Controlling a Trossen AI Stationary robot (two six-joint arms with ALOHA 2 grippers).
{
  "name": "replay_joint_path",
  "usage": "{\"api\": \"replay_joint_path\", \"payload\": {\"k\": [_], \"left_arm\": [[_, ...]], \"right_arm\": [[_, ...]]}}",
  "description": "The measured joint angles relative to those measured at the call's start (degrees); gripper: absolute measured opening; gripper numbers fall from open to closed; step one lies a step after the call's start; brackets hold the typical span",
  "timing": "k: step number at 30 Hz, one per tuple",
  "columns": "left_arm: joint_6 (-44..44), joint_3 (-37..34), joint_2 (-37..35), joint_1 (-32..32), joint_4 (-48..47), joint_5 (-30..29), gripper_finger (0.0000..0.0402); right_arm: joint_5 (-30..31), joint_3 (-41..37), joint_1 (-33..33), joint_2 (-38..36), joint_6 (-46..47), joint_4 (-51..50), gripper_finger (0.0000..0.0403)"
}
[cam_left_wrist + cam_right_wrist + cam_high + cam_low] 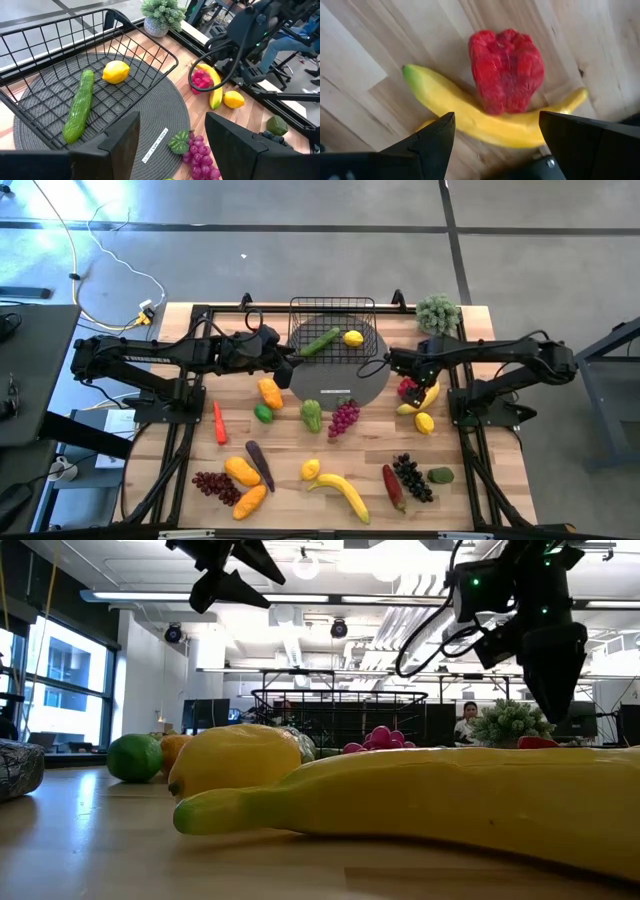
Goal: Build produce basket
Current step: Put the red bell pepper into the wire basket
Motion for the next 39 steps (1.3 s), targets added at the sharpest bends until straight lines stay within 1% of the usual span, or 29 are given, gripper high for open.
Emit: {"api": "replay_joint_path", "payload": {"k": [10,14,21,31,33,35,39], "left_arm": [[-0.22,0.0,0.0,0.0,0.02,-0.07,0.0215],[-1.16,0.0,0.0,0.0,0.02,-1.09,0.0215],[-1.14,0.0,0.0,0.09,0.02,-1.11,0.0215],[-1.11,0.0,0.0,0.09,0.02,-1.11,0.0215],[-1.11,-0.02,0.0,0.09,0.0,-1.09,0.0215],[-1.11,-0.02,0.0,0.09,0.02,-1.09,0.0215],[-0.26,-0.02,0.0,0.3,0.02,-1.09,0.0215]], "right_arm": [[0.54,-7.3,0.0,0.0,0.42,6.57,0.0271],[1.33,-9.34,0.0,0.0,0.48,9.79,0.0271],[3.96,-9.77,-0.23,0.34,0.4,14.29,0.0271],[3.36,-9.77,-2.78,4.99,-1.37,15.03,0.027],[2.5,-9.77,-3.0,5.61,-0.96,15.08,0.0261],[2.01,-9.77,-2.99,5.88,0.29,15.06,0.0241],[1.75,-9.71,-2.99,5.86,3.28,15.19,0.0177]]}}
